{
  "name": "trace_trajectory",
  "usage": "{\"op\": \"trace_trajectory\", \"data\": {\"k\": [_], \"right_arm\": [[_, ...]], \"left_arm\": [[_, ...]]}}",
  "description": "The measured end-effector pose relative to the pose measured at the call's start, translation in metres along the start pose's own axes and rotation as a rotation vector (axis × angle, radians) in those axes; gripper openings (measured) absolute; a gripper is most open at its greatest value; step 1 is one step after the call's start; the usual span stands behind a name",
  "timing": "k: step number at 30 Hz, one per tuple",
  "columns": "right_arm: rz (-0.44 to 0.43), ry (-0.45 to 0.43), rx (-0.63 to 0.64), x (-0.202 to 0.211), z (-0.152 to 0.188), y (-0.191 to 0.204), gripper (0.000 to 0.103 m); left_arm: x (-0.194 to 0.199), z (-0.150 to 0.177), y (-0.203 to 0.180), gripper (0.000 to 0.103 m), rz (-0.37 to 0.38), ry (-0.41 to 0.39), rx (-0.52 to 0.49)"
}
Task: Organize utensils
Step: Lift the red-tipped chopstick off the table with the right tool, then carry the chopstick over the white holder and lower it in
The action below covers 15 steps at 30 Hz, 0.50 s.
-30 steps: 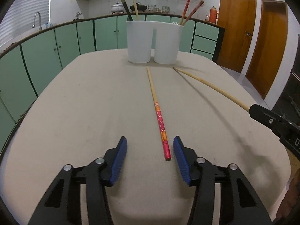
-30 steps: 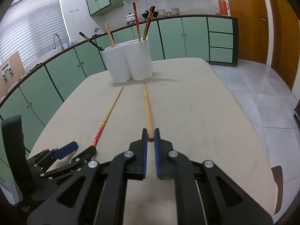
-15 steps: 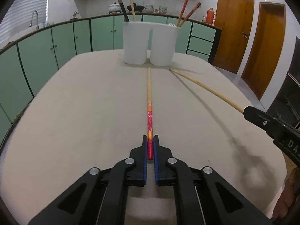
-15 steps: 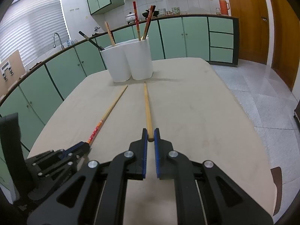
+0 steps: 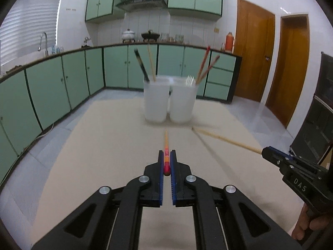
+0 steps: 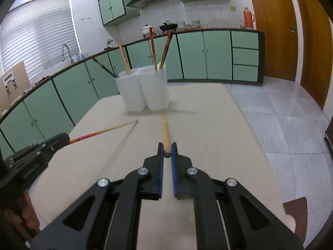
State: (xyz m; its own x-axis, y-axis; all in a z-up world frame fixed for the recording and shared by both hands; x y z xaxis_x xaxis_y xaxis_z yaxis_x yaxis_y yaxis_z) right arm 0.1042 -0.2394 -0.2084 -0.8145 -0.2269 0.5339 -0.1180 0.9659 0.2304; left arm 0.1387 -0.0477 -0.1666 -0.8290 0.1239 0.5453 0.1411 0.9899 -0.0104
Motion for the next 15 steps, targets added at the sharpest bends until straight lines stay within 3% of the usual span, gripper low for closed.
{"op": "trace_trajectory", "data": {"k": [10,15], "right_arm": [[-0.034,-0.041,0.030,0.017,-0.052,0.009,0.006],[-0.085,-0.020,0.051,0.017,-0.085,0.015,0.006]], "left_arm": [[0.015,-0.052,0.003,0.006,0.025,-0.087,0.019],[0.015,-0.077,0.001,0.006,0.042,-0.110,0.007]]}}
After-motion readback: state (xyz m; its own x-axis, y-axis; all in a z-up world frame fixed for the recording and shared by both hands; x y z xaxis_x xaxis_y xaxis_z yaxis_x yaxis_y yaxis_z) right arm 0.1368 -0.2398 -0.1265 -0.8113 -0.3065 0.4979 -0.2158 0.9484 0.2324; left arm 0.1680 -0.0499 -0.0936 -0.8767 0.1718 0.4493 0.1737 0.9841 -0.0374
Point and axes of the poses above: each gripper's, at about its wrist camera, not at the fingertips, and x roughly against the way its jaws point, y to its left, z to its underside, the point moved 7 cm from there along -x, roughly the way its jaws point, and after that the axes turned 6 degrees about -z, right-handed, at the moved point
